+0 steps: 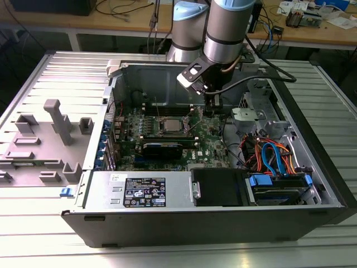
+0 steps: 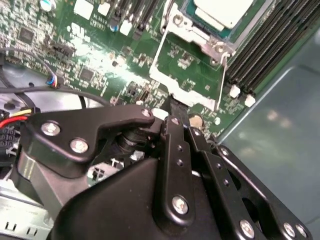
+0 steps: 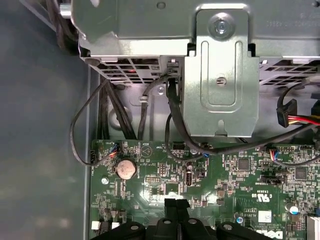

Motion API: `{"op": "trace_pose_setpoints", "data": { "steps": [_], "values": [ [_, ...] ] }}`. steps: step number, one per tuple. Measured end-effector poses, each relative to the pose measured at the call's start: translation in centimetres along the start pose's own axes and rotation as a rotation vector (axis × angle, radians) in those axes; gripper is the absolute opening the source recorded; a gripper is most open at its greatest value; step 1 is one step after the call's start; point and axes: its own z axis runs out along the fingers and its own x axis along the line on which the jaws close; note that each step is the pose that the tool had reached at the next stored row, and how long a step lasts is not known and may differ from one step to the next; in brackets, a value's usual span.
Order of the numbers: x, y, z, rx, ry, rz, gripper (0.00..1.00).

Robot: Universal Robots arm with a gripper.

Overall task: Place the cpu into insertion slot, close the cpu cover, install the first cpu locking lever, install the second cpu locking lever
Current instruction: 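Close the cpu cover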

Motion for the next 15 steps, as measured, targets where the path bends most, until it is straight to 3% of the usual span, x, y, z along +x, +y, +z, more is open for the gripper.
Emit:
{"op": "trace_pose_setpoints", "data": {
  "steps": [2, 5, 9, 15],
  "values": [
    [0.01, -0.44, -0.03, -0.0002, 0.0056, 0.000, 0.11],
    [0.04, -0.71, -0.06, 0.0008, 0.0068, 0.000, 0.11],
    [0.07, -1.80, -0.06, 0.0005, 0.0182, 0.000, 0.11],
    [0.09, -3.12, -0.07, 0.0004, 0.0195, 0.000, 0.11]
  ]
}}
